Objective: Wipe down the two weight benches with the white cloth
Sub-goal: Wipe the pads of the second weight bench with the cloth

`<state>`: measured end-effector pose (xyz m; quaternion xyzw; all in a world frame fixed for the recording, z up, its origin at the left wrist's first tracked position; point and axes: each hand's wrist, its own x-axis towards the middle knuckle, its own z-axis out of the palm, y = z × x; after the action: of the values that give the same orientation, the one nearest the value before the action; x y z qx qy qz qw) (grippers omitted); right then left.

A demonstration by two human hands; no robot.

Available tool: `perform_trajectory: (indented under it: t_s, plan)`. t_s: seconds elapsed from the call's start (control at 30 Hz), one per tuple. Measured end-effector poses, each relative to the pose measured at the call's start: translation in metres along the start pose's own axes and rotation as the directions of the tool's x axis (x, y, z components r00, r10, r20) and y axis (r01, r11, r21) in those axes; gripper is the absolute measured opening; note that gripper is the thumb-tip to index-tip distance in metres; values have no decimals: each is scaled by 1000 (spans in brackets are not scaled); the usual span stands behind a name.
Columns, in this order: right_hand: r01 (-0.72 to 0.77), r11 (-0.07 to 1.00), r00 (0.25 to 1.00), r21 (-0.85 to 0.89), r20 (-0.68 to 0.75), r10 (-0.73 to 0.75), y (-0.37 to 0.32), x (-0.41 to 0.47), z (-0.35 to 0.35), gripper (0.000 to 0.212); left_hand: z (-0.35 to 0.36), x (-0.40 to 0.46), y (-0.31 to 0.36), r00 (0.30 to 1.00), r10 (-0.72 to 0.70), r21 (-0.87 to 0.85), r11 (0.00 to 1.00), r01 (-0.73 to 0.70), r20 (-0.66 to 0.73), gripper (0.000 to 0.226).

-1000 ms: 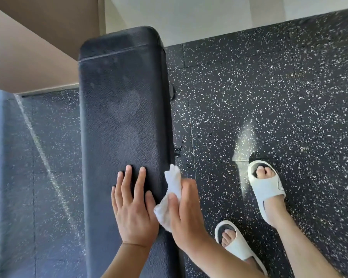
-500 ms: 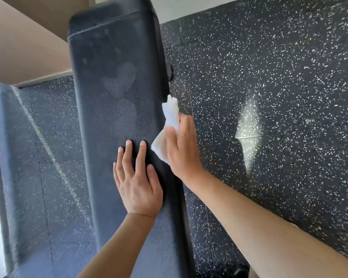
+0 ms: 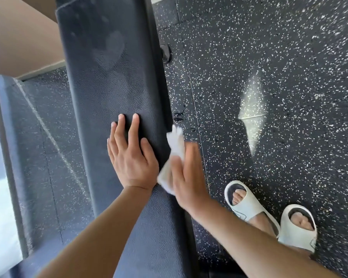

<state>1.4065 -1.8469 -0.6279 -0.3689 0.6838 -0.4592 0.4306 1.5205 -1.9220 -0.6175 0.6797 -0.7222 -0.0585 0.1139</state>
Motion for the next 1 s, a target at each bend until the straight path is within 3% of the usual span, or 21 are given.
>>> perform_trajectory:
  t_s: [0.17, 0.4, 0.63, 0.87, 1.0]
  plan:
    - [9, 1000, 999, 2, -30, -9, -12, 45, 10, 9, 0, -1, -3, 1000, -10, -2, 1000, 10, 3, 57]
    - [-33, 999, 999, -25, 22, 34, 16, -73, -5, 4, -1, 0, 2, 1000, -2, 1, 1000, 2, -19, 56]
    - [-103, 993, 981, -54, 159, 111, 32, -172, -28, 45, -3, -1, 1, 1000, -11, 9, 1000, 11, -1, 56]
    - [-137, 990, 990, 18, 21, 137, 14, -98, -11, 8, -3, -2, 3, 1000, -19, 7, 1000, 19, -10, 56]
    - [-85, 996, 995, -2, -53, 85, 8, -35, 2, 9, -1, -2, 3, 999, -29, 0, 1000, 29, -28, 57]
